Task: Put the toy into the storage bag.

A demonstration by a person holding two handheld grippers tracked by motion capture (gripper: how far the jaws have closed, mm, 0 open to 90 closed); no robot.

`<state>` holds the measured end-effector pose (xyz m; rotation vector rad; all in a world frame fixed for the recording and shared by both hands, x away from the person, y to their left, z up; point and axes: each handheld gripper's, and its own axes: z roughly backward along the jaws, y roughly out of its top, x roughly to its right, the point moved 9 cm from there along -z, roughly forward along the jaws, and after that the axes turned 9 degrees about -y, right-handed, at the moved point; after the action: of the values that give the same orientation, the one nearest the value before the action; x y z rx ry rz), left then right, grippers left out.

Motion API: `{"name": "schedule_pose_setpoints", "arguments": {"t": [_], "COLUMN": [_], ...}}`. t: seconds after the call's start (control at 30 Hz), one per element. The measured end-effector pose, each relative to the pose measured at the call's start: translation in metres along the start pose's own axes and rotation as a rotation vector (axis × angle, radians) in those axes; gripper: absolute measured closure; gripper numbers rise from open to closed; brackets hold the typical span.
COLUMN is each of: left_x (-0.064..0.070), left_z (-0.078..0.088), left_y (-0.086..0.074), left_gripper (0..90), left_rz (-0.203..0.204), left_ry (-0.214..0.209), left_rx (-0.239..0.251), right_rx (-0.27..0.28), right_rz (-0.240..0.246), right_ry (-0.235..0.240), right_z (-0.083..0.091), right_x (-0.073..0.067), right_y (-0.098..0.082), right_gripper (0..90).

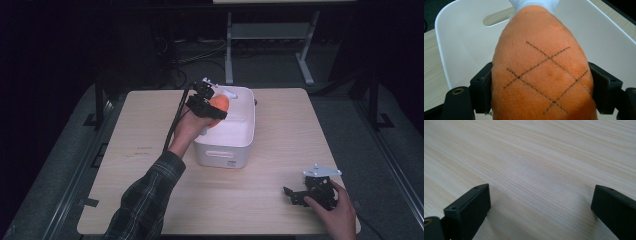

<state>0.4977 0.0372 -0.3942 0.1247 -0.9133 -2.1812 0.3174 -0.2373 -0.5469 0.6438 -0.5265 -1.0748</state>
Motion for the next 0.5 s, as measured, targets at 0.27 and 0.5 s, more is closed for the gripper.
{"name": "schedule_pose_setpoints", "arguments": {"t": [0.27,0.5], "left_x": [-0.0003,-0.0001], "left_z": [-0.0033,-0.0052], "left_y": [-0.0018,-0.0021], "left_gripper": [18.0,16.2], "left_rz": [-0.003,0.000], "left_ry": [-0.001,0.003], "left_rx": [-0.018,-0.015], "right_rx": [-0.002,-0.002], "right_rz": [-0.002,-0.003], "right_ry": [0.000,0.001], "right_z": [0.0001,0.0001], "right_x": [-0.0002,-0.0003], "right_y": [-0.0002,-0.0002], "right_gripper": [1.9,1.8]}}
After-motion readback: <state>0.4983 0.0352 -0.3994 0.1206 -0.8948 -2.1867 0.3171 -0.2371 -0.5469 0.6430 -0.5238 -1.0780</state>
